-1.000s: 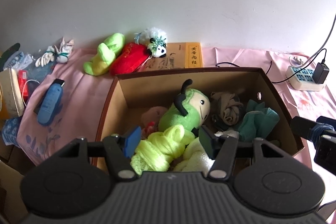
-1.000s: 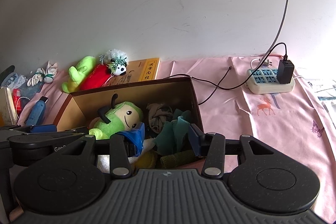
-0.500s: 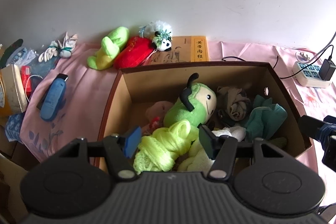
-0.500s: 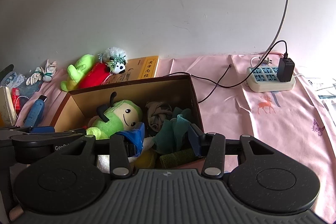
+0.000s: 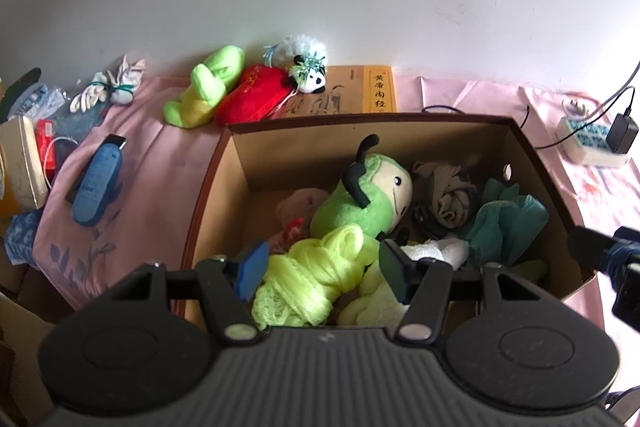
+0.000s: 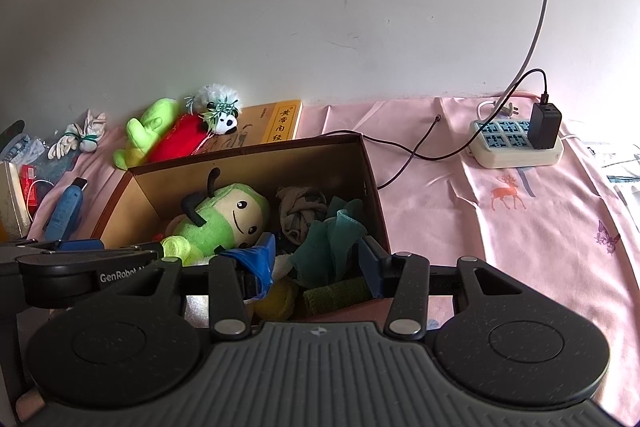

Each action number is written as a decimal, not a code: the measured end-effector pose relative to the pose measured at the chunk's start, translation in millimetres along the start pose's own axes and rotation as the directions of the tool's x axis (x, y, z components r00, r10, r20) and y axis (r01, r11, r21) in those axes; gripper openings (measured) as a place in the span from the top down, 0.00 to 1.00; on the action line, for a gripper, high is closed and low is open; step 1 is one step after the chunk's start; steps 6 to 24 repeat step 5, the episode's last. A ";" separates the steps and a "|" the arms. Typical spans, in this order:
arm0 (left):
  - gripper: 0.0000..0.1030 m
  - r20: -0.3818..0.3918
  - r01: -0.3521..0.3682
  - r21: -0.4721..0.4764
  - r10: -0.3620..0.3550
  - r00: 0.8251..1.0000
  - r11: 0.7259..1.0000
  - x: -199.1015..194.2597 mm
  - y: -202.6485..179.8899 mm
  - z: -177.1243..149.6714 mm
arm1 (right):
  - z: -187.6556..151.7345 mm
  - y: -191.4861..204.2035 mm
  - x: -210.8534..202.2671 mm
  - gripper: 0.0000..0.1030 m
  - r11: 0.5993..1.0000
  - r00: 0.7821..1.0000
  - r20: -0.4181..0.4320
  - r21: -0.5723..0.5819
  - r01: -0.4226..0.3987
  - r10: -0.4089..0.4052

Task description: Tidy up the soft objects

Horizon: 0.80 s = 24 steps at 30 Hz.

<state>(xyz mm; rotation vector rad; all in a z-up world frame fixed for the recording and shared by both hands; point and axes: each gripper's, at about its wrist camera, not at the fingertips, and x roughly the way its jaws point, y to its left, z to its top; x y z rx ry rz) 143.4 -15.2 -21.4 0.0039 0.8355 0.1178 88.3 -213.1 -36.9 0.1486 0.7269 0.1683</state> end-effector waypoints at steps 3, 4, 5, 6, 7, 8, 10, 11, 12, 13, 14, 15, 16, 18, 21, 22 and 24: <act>0.42 0.057 0.010 -0.018 -0.009 0.998 1.000 -7.1 2.9 0.0 | -0.2 0.3 -0.7 0.71 1.000 1.000 0.001 -0.001 0.000 0.000; 0.42 0.062 0.004 -0.020 -0.002 0.998 1.000 -7.8 2.6 0.9 | -0.2 0.3 -0.6 0.71 1.000 1.000 0.001 0.000 0.001 -0.001; 0.42 0.062 -0.002 -0.023 0.003 0.998 1.000 -7.8 2.7 2.0 | -0.2 0.3 -0.7 0.71 1.000 1.000 0.001 0.002 0.001 -0.001; 0.42 0.062 -0.002 -0.023 0.003 0.998 1.000 -7.8 2.7 2.0 | -0.2 0.3 -0.7 0.71 1.000 1.000 0.001 0.002 0.001 -0.001; 0.42 0.062 -0.002 -0.023 0.003 0.998 1.000 -7.8 2.7 2.0 | -0.2 0.3 -0.7 0.71 1.000 1.000 0.001 0.002 0.001 -0.001; 0.42 0.062 -0.002 -0.023 0.003 0.998 1.000 -7.8 2.7 2.0 | -0.2 0.3 -0.7 0.71 1.000 1.000 0.001 0.002 0.001 -0.001; 0.42 0.062 -0.002 -0.023 0.003 0.998 1.000 -7.8 2.7 2.0 | -0.2 0.3 -0.7 0.71 1.000 1.000 0.001 0.002 0.001 -0.001; 0.42 0.062 -0.002 -0.023 0.003 0.998 1.000 -7.8 2.7 2.0 | -0.2 0.3 -0.7 0.71 1.000 1.000 0.001 0.002 0.001 -0.001; 0.42 0.062 -0.002 -0.023 0.003 0.998 1.000 -7.8 2.7 2.0 | -0.2 0.3 -0.7 0.71 1.000 1.000 0.001 0.002 0.001 -0.001; 0.42 0.062 -0.002 -0.023 0.003 0.998 1.000 -7.8 2.7 2.0 | -0.2 0.3 -0.7 0.71 1.000 1.000 0.001 0.002 0.001 -0.001; 0.42 0.062 -0.002 -0.023 0.003 0.998 1.000 -7.8 2.7 2.0 | -0.2 0.3 -0.7 0.71 1.000 1.000 0.001 0.002 0.001 -0.001; 0.42 0.062 -0.002 -0.023 0.003 0.998 1.000 -7.8 2.7 2.0 | -0.2 0.3 -0.7 0.71 1.000 1.000 0.001 0.002 0.001 -0.001; 0.42 0.062 -0.002 -0.023 0.003 0.998 1.000 -7.8 2.7 2.0 | -0.2 0.3 -0.7 0.71 1.000 1.000 0.001 0.002 0.001 -0.001; 0.42 0.062 -0.002 -0.023 0.003 0.998 1.000 -7.8 2.7 2.0 | -0.2 0.3 -0.7 0.71 1.000 1.000 0.001 0.002 0.001 -0.001; 0.42 0.062 -0.002 -0.023 0.003 0.998 1.000 -7.8 2.7 2.0 | -0.2 0.3 -0.7 0.71 1.000 1.000 0.001 0.002 0.001 -0.001; 0.42 0.062 -0.002 -0.023 0.003 0.998 1.000 -7.8 2.7 2.0 | -0.2 0.3 -0.7 0.71 1.000 1.000 0.001 0.002 0.001 -0.001; 0.42 0.062 -0.002 -0.023 0.003 0.998 1.000 -7.8 2.7 2.0 | -0.2 0.3 -0.7 0.71 1.000 1.000 0.001 0.002 0.001 -0.001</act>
